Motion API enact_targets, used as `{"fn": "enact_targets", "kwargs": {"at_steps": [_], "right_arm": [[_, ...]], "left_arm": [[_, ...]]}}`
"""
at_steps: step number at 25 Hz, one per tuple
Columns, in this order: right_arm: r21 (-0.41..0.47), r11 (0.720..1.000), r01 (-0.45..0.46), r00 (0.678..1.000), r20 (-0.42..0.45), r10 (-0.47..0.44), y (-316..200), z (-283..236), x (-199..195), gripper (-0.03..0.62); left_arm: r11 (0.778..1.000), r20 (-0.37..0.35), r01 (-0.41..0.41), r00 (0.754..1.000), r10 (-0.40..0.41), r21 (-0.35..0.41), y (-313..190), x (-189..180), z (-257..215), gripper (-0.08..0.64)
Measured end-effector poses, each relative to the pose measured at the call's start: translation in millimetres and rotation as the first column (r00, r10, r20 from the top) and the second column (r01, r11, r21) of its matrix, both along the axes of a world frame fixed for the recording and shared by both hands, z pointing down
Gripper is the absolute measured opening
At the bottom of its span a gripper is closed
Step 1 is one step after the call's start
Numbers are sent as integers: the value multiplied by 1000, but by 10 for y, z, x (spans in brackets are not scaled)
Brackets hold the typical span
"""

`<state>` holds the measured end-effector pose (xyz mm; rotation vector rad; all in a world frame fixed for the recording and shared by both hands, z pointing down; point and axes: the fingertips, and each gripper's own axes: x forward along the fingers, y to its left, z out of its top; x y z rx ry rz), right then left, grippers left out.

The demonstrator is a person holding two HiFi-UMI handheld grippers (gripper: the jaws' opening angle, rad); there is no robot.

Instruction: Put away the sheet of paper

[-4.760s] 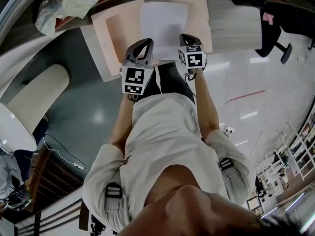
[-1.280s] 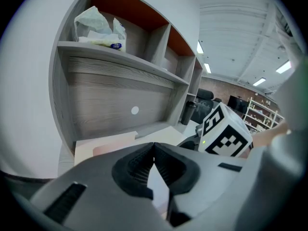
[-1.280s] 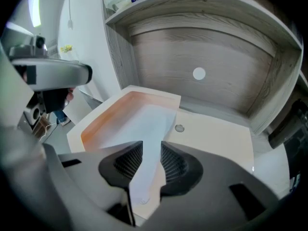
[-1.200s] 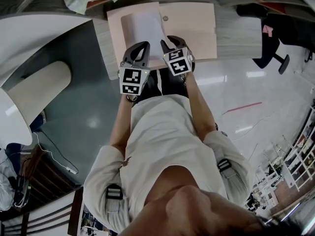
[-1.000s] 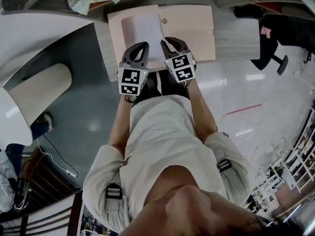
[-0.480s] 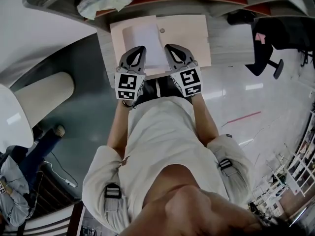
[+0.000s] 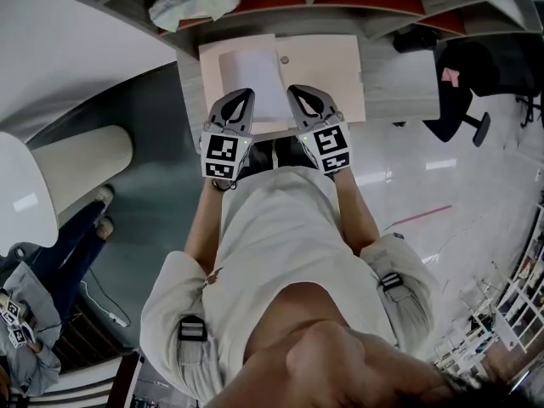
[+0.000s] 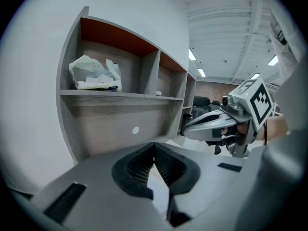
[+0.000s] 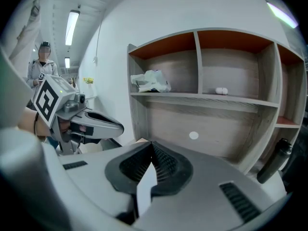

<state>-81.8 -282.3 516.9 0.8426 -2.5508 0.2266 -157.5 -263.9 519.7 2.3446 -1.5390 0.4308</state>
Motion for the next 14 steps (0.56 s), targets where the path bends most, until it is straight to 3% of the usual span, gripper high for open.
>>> {"fn": "enact_targets", "kwargs": {"at_steps": [14], "right_arm": [[15,1000,14,1000,-4,-14,82,-36,-98,20]], "left_arm": [[1000,-14,9,1000,-9,5,61,-62,-15,18]]}}
